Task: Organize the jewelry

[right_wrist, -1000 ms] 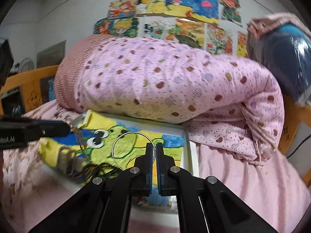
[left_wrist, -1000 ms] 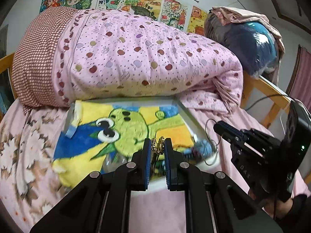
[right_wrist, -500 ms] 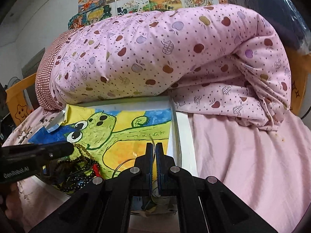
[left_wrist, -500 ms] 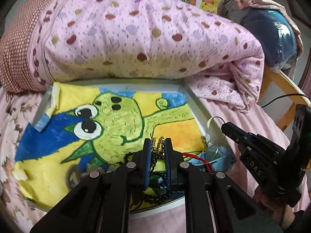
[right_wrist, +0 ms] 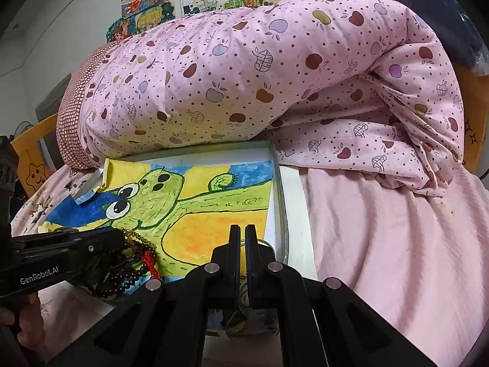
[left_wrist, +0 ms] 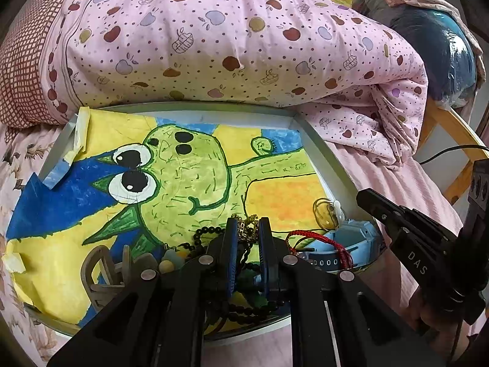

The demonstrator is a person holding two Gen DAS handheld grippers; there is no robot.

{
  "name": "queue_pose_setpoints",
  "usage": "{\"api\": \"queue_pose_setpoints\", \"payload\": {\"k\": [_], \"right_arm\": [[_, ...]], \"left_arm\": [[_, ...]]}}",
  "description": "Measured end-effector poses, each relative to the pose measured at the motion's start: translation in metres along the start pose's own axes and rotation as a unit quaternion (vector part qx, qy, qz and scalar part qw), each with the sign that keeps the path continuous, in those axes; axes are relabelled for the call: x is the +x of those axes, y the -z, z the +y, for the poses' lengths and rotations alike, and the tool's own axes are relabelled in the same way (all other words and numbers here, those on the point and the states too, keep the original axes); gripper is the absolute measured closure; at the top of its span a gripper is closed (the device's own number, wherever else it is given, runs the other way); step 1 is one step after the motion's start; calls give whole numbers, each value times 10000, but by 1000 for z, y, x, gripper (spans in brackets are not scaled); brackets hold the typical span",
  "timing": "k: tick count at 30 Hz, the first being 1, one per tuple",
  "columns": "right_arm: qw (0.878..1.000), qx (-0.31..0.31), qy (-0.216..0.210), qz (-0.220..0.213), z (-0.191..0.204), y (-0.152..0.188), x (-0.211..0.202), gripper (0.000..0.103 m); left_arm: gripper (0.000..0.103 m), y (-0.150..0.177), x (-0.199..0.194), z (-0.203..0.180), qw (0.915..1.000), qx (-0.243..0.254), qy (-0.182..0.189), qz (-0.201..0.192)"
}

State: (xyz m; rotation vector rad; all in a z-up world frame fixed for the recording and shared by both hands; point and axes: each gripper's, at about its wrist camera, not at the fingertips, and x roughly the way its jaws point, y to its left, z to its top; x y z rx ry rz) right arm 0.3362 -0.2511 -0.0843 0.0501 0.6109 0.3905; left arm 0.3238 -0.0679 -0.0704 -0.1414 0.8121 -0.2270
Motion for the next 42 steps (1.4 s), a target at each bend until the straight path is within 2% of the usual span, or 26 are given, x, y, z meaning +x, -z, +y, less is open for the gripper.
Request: {"api": "queue_pose_setpoints", "payload": {"k": [11,12,14,15,16,17,20,21,23,25,26,27,29,30,32,34,36,42], "right_arm": [[10000,4,-8,-34,-1,-3,-4,99],[10000,7,-9,-22,-1,-4,-4,99],[10000,11,-18,-8,-1,-4,-5,99],[10000,13,-22,-2,-1,-4,-5,99],[10000,12,-27,-2,-2,-5,-6,99],[10000,9,-23,-8,-2,-5,-7,95],[10000,38,-44,-71,-2,-7,-13,76],[9999,49,-50,-110,-1,-8,-16,73],[9999,28,-45,-146,1,-10,-22,73],[9998,-3,-46,-192,4,-11,-30,73],[9998,-11,-49,-214,5,-12,-33,70],[9997,-21,-49,-249,7,-13,-37,58],[9993,-15,-70,-360,10,-14,-47,45],[9991,-17,-75,-420,12,-15,-53,45],[9989,-58,-87,-462,18,-18,-61,43],[9983,-110,-119,-559,24,-20,-73,36],[9973,-160,-142,-704,32,-22,-85,22],[9936,-265,-187,-1080,54,-25,-122,10]], "left_arm": [[92,-4,-3,8,9996,-271,-103,20],[89,-4,-5,10,9995,-295,-130,15],[75,-6,-8,11,9993,-357,-148,-18],[61,-6,-9,12,9990,-403,-165,-47],[54,-6,-13,14,9985,-502,-163,-133],[54,-7,-16,16,9981,-574,-145,-189],[53,-10,-20,19,9973,-680,-182,-204],[51,-12,-22,20,9971,-699,-209,-222],[39,-13,-28,19,9968,-712,-221,-299],[35,-14,-37,18,9961,-714,-244,-446],[35,-15,-41,17,9960,-704,-253,-495],[35,-15,-44,16,9959,-687,-271,-521],[32,-16,-51,14,9958,-638,-309,-575],[31,-16,-56,13,9958,-612,-333,-599],[19,-15,-66,12,9953,-572,-406,-674],[12,-12,-79,12,9936,-575,-509,-825],[12,-9,-90,13,9922,-578,-543,-964],[4,3,-127,17,9874,-576,-739,-1272]]}}
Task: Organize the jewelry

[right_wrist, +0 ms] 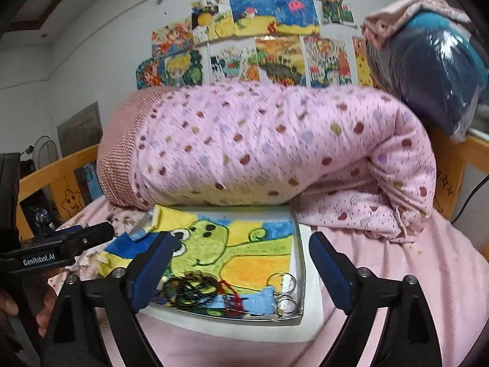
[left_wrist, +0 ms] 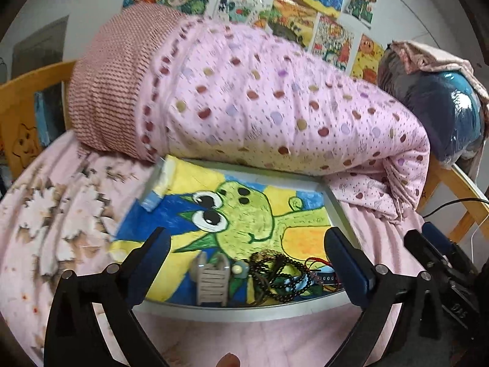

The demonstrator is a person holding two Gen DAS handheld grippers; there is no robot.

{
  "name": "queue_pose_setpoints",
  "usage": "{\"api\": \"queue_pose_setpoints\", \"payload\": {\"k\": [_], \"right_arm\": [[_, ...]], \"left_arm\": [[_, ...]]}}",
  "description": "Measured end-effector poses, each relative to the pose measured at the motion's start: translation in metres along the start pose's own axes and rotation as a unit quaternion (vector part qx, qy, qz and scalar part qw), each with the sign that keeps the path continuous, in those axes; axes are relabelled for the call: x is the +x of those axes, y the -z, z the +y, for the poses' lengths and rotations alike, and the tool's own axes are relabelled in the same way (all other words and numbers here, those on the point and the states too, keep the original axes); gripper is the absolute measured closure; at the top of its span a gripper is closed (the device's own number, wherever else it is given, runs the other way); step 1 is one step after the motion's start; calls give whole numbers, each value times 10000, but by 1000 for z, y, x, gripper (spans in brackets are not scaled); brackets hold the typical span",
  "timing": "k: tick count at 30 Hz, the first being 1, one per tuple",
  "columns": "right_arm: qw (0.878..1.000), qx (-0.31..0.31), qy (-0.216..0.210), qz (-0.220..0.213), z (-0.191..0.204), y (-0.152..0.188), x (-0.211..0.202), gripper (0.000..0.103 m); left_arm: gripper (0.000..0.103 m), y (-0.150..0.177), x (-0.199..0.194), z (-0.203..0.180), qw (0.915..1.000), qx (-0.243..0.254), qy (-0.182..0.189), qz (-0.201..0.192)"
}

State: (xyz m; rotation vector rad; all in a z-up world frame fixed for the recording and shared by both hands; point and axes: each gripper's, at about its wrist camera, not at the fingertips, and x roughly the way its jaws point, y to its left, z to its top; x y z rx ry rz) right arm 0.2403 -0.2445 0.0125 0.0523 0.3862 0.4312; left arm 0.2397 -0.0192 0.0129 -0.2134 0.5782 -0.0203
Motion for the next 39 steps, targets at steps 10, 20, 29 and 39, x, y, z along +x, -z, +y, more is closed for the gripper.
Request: {"api": "queue_pose_setpoints", "payload": {"k": [10,20,29,39], "right_arm": [[9988,23,7,-486,28,0,-57,0],[9977,41,109,-662,48,17,-106,0],[9974,66,221,-686,59,31,-139,0],[9992,58,278,-296,74,61,-145,0]], "left_arm": [[3,13,-67,12,9987,201,-109,-450],[3,37,-119,23,9974,256,-172,-651],[3,60,-154,31,9965,306,-219,-750],[3,84,-166,38,9965,412,-227,-686]]}}
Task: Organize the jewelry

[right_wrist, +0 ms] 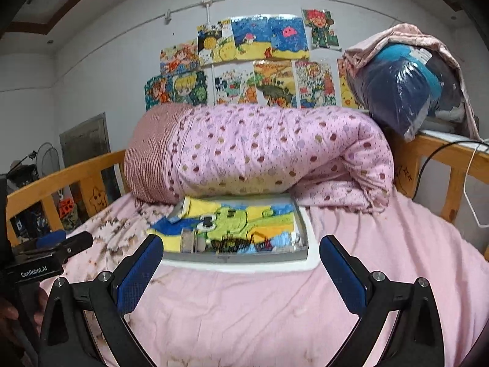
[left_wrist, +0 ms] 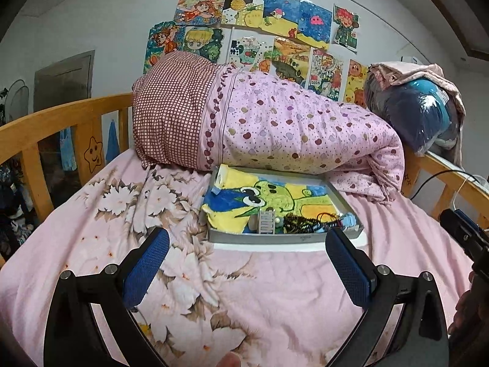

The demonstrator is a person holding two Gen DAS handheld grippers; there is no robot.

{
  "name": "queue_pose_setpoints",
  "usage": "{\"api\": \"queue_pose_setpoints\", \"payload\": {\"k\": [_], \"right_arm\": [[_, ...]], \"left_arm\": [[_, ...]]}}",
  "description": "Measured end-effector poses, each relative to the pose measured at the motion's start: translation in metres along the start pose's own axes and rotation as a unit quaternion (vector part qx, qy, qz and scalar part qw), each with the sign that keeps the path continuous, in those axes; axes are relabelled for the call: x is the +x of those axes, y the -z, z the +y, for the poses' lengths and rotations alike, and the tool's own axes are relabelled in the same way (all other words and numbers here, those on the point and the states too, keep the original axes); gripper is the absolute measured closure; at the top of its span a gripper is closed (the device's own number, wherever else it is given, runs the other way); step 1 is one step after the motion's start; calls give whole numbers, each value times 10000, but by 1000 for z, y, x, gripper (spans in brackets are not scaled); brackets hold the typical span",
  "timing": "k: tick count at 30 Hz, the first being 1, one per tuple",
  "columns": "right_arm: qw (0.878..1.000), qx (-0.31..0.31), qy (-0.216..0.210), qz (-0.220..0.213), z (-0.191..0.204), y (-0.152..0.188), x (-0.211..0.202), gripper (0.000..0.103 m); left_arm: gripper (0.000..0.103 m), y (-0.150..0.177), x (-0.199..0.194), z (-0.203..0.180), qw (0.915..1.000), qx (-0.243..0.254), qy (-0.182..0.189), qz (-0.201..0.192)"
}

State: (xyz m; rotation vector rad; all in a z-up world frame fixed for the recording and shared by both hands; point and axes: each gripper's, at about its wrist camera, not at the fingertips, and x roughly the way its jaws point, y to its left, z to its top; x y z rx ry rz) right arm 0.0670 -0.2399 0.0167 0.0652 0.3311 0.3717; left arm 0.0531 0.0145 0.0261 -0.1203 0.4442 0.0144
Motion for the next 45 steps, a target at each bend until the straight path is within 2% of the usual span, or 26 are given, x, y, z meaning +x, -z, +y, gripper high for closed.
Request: {"api": "queue_pose_setpoints", "payload": {"k": [4,14,24,45], "right_arm": [[9995,-164,-19,270,6,16,10,0],[9991,-131,39,402,4,27,15,0],[9988,-3,84,490,-2,29,18,0],[9989,10,77,464,-3,29,17,0]], "left_arm": [[3,12,0,0,9999,50,6,120],[3,33,2,-4,9991,337,-117,236],[3,37,7,0,9986,376,-154,327],[3,36,4,-4,9987,416,-105,261]]}}
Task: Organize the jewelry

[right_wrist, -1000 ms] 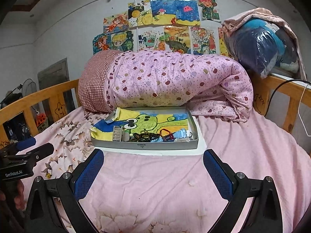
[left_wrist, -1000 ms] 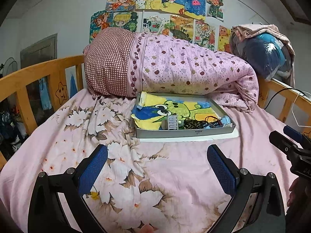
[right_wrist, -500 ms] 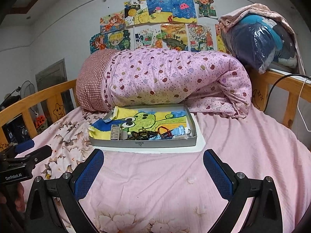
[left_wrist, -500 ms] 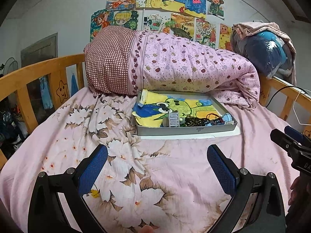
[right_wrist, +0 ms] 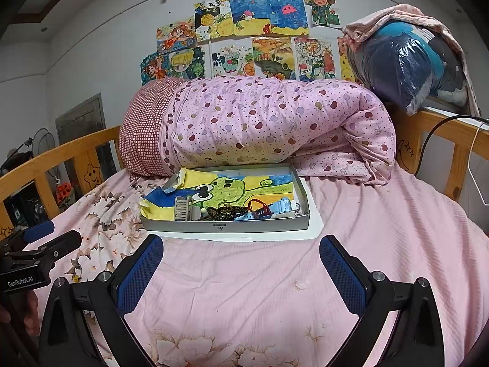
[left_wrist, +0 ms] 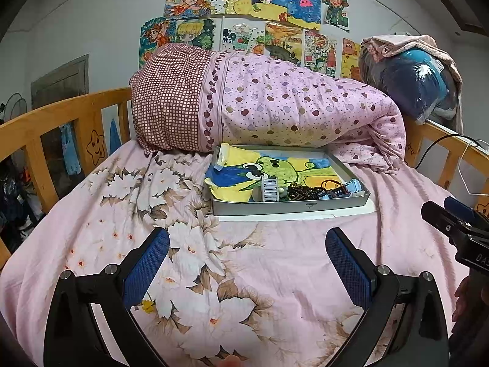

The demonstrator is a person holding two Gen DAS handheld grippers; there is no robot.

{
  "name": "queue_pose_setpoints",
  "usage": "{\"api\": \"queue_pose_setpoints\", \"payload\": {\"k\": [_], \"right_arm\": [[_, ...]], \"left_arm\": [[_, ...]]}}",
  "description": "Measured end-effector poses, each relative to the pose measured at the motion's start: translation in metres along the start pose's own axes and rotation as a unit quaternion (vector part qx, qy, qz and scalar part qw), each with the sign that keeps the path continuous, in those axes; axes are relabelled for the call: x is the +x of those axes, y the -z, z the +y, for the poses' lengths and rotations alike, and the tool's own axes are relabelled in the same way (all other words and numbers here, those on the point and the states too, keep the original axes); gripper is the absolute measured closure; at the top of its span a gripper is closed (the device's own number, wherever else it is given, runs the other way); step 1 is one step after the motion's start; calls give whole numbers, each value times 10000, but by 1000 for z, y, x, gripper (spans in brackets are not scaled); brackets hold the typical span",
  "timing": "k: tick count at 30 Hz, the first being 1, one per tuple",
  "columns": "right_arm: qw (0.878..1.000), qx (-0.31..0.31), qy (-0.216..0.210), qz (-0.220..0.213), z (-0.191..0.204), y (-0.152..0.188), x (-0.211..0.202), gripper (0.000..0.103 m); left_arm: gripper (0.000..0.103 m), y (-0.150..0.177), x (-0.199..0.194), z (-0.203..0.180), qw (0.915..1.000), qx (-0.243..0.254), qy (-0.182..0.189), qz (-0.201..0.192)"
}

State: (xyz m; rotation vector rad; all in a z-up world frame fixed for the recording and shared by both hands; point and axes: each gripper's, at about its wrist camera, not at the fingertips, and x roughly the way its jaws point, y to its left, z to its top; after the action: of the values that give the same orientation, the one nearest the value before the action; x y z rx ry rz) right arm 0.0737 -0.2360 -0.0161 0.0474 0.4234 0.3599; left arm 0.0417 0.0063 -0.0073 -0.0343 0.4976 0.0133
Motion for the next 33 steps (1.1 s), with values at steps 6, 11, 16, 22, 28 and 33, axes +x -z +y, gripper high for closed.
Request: {"api": "queue_pose_setpoints", "payload": {"k": [6,11,16,22,28,33], "right_arm": [[10000,-3,0,1,0,0,0,0],[10000,-4,5,3,0,0,0,0],[10000,2,3,3,1,0,0,0],[10000,3,1,8,1,0,0,0],[10000,1,5,8,2,0,0,0],[10000,6,8,14,2,0,0,0]], "left_arm": [[3,0,0,-1,10000,12,7,-16],[3,0,0,-2,10000,8,7,-9],[3,0,-1,-2,10000,13,4,-16],[3,0,-1,-3,10000,10,-1,-17],[3,0,-1,-3,10000,7,-4,-17],[3,0,-1,-3,10000,9,-4,-16]]}}
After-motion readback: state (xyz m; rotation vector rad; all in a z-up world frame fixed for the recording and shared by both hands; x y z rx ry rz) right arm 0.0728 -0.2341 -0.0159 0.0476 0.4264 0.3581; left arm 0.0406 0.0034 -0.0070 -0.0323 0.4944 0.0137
